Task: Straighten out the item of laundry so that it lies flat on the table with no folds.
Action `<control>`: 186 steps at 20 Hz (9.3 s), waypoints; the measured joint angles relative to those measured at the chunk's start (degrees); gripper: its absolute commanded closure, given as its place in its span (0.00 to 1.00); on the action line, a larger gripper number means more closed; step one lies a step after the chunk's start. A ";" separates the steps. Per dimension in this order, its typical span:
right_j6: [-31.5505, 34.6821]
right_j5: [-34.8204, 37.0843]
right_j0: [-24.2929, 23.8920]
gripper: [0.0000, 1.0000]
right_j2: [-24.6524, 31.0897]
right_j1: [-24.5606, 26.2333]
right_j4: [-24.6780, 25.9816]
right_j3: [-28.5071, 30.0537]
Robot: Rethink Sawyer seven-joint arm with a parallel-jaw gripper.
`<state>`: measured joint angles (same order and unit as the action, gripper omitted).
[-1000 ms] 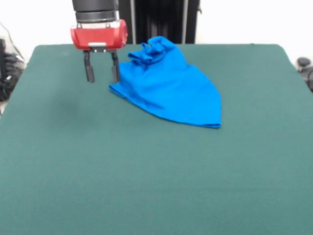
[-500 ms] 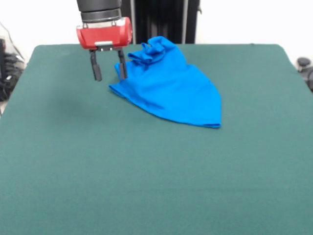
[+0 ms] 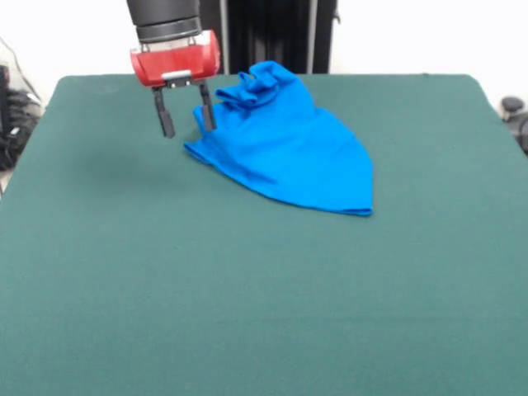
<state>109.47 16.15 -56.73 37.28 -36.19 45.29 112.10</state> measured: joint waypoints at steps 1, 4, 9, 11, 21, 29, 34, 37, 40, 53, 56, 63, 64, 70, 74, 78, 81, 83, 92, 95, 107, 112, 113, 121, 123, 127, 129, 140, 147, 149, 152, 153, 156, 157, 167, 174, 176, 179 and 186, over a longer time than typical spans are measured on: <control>-0.62 0.37 -0.74 0.00 0.60 0.32 0.60 0.31; -3.03 2.03 -2.86 0.00 2.55 1.26 2.69 1.14; -7.75 4.62 -4.63 0.00 5.05 2.37 5.71 2.18; -8.92 5.12 -4.93 0.00 5.73 2.64 6.36 2.41; -15.93 6.93 -5.95 0.00 8.15 5.19 9.73 2.88; -18.46 6.93 -5.94 0.00 8.36 9.98 12.45 2.65; -18.46 6.93 -5.93 0.00 8.36 12.85 14.13 1.99; -18.46 6.93 -5.93 0.00 8.36 14.35 14.83 1.51; -18.46 6.93 -5.93 0.00 8.36 15.39 15.43 1.14; -18.46 6.90 -6.62 0.00 8.61 16.90 15.65 0.66; -18.46 6.90 -7.29 0.00 8.80 17.44 15.87 0.36; -18.46 6.50 -8.88 1.00 9.19 18.92 16.29 -0.15; -18.46 6.44 -8.98 1.00 9.22 19.01 16.29 -0.14; -18.46 6.43 -9.53 1.00 9.51 19.45 16.30 -0.13; -18.46 6.43 -9.51 1.00 9.51 19.45 16.30 -0.13; -18.46 6.48 -8.37 1.00 9.16 18.39 16.41 -0.12; -18.46 6.46 -7.41 1.00 9.05 17.40 16.85 -0.13; -18.46 6.46 -6.84 1.00 9.06 16.63 17.24 -0.13; -18.46 6.45 -5.76 1.00 9.06 11.29 17.62 -0.02; -18.46 6.45 -5.76 1.00 9.07 9.31 17.62 0.00; -18.46 6.46 -5.76 1.00 9.10 3.79 15.81 0.22; -18.46 6.48 -5.76 1.00 9.27 2.99 14.84 0.22; -18.46 6.56 -5.77 1.00 9.37 2.98 14.60 0.21; -18.46 7.57 -5.74 1.00 9.81 1.59 14.02 0.22; -18.46 7.86 -5.74 1.00 10.03 0.68 13.75 0.24; -18.47 8.88 -5.80 1.00 10.76 -1.26 12.95 0.22; -18.91 10.15 -6.16 1.00 11.95 -2.37 12.38 0.07; -34.26 21.21 -7.55 1.00 16.92 -0.14 7.82 -7.04; -46.13 23.17 -7.54 1.00 18.86 3.63 6.62 -13.12; -48.35 23.18 -7.54 1.00 19.33 4.57 6.11 -14.47; -51.64 23.18 -7.42 1.00 19.97 6.89 5.17 -17.21; -52.52 23.18 -7.38 1.00 20.14 7.63 4.94 -18.01; -54.75 23.19 -7.19 1.00 20.64 9.93 4.19 -20.44; -55.37 23.19 -7.12 1.00 20.76 10.52 3.94 -21.08; -63.49 25.82 -5.92 1.00 22.71 16.25 1.23 -28.74; -71.34 30.27 -4.93 1.00 24.07 20.07 -1.46 -35.56; -74.69 31.94 -4.35 1.00 24.43 21.63 -2.26 -38.60; -77.40 32.46 -4.09 1.00 24.65 22.92 -2.84 -40.59; -79.71 32.46 -4.10 1.00 24.67 24.47 -4.09 -42.08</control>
<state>29.76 48.61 -60.83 61.94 -11.72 41.20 70.02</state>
